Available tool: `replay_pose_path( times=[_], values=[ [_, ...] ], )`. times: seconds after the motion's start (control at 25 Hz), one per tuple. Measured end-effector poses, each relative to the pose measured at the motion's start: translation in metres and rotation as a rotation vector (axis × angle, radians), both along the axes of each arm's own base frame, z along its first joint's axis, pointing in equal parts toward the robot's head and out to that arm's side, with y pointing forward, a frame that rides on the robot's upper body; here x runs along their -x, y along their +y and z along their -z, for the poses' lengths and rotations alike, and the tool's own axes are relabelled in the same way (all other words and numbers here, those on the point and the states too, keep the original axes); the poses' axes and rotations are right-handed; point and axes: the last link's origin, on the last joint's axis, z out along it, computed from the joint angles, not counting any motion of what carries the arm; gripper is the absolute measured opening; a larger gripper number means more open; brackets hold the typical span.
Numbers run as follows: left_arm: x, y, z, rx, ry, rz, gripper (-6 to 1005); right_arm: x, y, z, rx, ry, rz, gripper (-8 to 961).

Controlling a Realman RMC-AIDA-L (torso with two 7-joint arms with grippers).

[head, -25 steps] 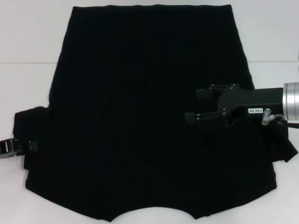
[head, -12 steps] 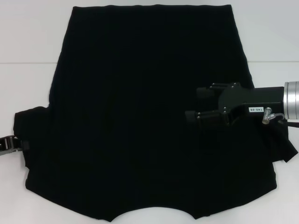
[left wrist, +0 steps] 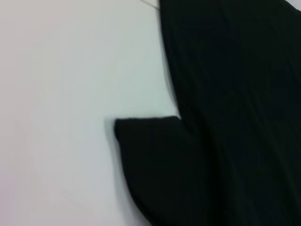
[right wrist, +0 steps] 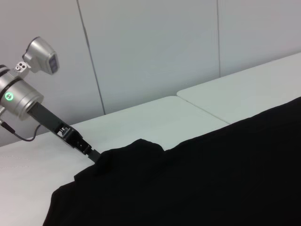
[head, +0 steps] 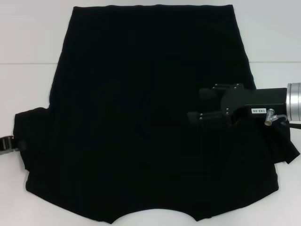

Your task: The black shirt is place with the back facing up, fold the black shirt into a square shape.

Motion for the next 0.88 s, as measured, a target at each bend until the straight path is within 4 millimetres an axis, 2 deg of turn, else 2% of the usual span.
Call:
replay_pose_path(
  times=[0.28,0.52,0.88],
  values=[
    [0.006,0.000,-0.011,-0.037,0.030,-0.021,25,-0.002,-0.001,0.001,-0.002,0.000,0.008,924],
    [0.005,-0.001,-0.014,-0.028,0.030,-0.023,38,-0.002,-0.001,0.001,-0.004,0.001,0.011,924],
    [0.007,-0.020,-0.024,0.031,0.002,-0.071,56,-0.004,0.000,0.000,-0.013,-0.001,0.017,924]
  ],
)
